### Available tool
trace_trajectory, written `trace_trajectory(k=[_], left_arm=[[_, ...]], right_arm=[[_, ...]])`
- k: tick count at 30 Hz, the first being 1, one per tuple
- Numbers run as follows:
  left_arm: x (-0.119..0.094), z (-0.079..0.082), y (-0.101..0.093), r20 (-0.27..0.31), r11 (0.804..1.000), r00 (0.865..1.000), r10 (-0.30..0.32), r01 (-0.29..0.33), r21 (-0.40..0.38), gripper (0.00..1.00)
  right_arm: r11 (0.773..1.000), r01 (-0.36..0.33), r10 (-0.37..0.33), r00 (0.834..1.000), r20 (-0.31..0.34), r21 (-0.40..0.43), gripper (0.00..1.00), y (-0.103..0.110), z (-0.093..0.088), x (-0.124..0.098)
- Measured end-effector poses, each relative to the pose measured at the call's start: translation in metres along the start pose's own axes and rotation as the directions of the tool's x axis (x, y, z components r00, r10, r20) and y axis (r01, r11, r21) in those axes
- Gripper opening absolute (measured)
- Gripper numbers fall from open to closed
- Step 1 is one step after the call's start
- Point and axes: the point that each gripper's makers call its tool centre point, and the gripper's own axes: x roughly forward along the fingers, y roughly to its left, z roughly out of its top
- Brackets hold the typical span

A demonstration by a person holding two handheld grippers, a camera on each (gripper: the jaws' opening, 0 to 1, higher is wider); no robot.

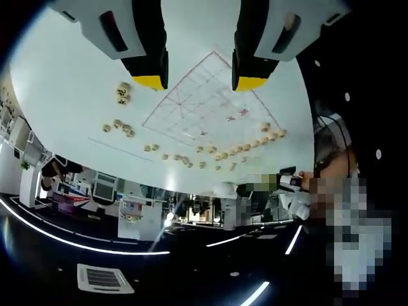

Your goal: Pick up the chess pieces one by one and place each piece onto its starting position on the chessboard, setting the pieces on their correct points until all the chess pieces are arranged in the starting layout

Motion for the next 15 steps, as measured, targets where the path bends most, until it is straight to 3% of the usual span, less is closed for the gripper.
trace_trajectory(k=[4, 8, 11, 15], left_arm=[[-0.019, -0.017, 0.015, -0.001, 0.997, 0.999, 0.043, -0.043, -0.065, 0.38], [-0.022, -0.025, 0.02, -0.004, 0.994, 0.998, 0.056, -0.057, -0.089, 0.38], [-0.019, -0.023, 0.024, -0.007, 0.995, 0.998, 0.055, -0.055, -0.084, 0.4], [-0.005, -0.008, 0.033, 0.011, 0.996, 0.999, 0.048, -0.047, -0.069, 0.41]], right_arm=[[1.0, -0.008, 0.008, 1.0, -0.005, -0.003, 0.41, 0.001, 0.001, 0.004], [1.0, -0.008, 0.008, 1.0, -0.006, -0.007, 0.41, 0.001, 0.004, 0.007], [1.0, -0.005, 0.005, 1.0, -0.006, -0.011, 0.42, -0.001, 0.006, 0.009], [1.0, 0.013, -0.013, 1.0, 0.003, -0.01, 0.43, -0.005, 0.01, 0.008]])
